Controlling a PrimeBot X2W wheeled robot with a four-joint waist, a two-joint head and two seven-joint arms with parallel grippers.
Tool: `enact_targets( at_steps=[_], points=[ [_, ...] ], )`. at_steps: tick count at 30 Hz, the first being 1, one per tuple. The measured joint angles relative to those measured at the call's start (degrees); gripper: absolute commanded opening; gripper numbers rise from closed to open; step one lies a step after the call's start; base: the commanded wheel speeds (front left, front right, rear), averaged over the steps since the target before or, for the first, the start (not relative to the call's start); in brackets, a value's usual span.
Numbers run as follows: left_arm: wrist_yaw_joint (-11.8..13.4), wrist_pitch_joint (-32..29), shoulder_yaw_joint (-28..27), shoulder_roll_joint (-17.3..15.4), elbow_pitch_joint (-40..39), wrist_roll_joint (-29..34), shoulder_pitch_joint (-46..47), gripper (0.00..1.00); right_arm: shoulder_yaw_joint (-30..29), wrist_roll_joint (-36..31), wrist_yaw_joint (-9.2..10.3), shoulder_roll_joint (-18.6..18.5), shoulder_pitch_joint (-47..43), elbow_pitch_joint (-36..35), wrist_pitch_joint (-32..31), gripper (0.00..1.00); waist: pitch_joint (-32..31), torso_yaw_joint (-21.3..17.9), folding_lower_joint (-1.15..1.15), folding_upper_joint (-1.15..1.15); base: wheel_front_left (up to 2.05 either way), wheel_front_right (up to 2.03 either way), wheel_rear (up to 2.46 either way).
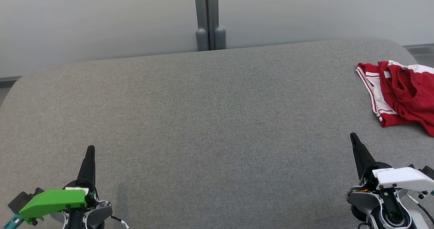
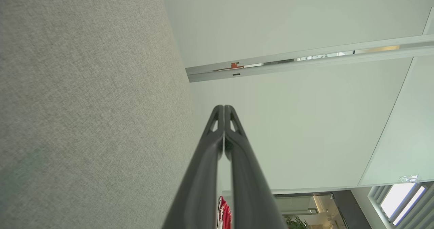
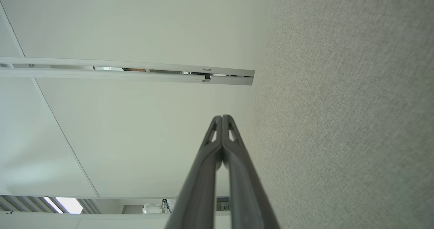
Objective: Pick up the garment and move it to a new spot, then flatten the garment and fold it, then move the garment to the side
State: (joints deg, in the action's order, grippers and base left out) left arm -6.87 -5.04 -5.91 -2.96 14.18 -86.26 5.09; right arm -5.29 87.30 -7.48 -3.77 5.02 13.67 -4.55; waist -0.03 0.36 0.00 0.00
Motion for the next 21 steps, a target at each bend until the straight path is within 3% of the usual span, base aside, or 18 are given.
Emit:
enact_targets(
  at_steps=[21],
  points=[
    [-0.4, -1.5, -0.6, 0.1, 0.0, -6.1, 0.9, 0.00, -0.8, 5.3, 0.00, 0.7, 1.0, 0.3, -1.7, 0.00, 0.2, -0.4, 0.00, 0.00, 0.00, 0.00, 0.00]
  ],
)
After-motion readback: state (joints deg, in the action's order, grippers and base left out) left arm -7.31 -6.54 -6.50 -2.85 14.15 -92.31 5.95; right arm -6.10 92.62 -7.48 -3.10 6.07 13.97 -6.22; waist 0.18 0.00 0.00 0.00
